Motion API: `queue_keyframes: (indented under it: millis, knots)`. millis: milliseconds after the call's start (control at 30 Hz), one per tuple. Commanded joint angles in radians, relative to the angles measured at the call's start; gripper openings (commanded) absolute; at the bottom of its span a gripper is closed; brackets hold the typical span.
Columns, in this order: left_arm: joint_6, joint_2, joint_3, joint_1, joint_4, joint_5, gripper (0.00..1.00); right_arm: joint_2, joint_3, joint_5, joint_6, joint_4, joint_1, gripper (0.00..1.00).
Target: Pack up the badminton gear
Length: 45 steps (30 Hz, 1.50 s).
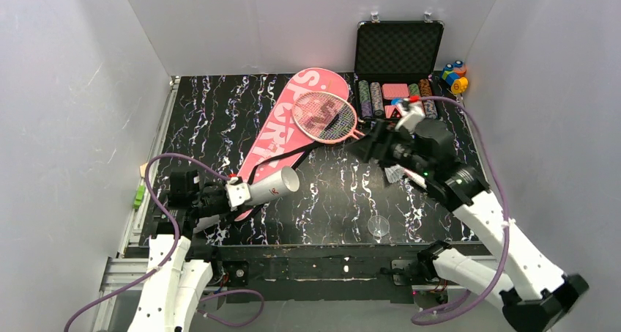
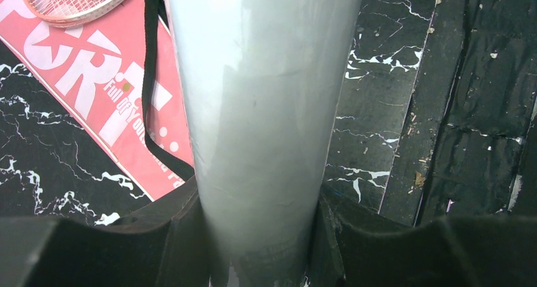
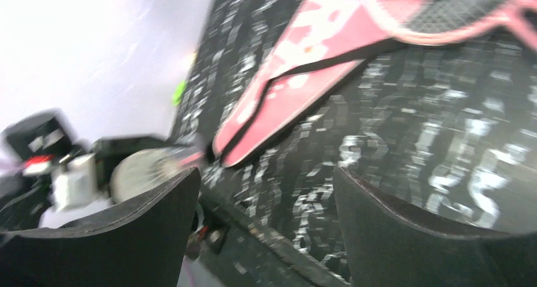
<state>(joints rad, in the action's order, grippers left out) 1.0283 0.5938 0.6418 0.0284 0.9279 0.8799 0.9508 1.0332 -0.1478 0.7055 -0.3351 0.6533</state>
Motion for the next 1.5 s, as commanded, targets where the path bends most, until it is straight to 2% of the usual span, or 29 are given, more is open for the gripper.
queue_keyframes:
  millis: [0, 133, 267, 467, 800, 967, 1133, 1300, 1467]
  knots:
    - [-0.005, -0.005, -0.021, 0.004, 0.012, 0.047, 0.06, -0.067, -0.131, 0.063, -0.011, -0.192, -0.209, 0.84]
    - [-0.007, -0.011, -0.025, 0.003, 0.014, 0.045, 0.06, -0.104, -0.27, 0.017, 0.027, -0.197, -0.439, 0.82]
    - [-0.008, -0.014, -0.018, 0.004, 0.018, 0.049, 0.06, -0.069, -0.359, 0.01, 0.055, -0.161, -0.554, 0.82]
    - [-0.011, -0.004, -0.009, 0.004, 0.02, 0.053, 0.07, 0.037, -0.411, 0.02, 0.101, -0.039, -0.586, 0.8]
    - [-0.007, 0.0, -0.011, 0.002, 0.018, 0.055, 0.07, 0.258, -0.356, 0.061, 0.136, 0.099, -0.587, 0.71]
    - [-0.006, 0.004, -0.006, 0.003, 0.015, 0.053, 0.07, 0.331, -0.348, 0.083, 0.156, 0.161, -0.587, 0.59]
    - [-0.009, 0.0, -0.01, 0.003, 0.017, 0.049, 0.06, 0.37, -0.351, 0.09, 0.176, 0.219, -0.585, 0.37]
    - [-0.011, -0.005, -0.013, 0.003, 0.017, 0.048, 0.06, 0.411, -0.328, 0.089, 0.181, 0.23, -0.586, 0.22]
    - [-0.008, -0.005, -0.019, 0.003, 0.017, 0.046, 0.06, 0.378, -0.319, 0.033, 0.159, 0.229, -0.569, 0.03]
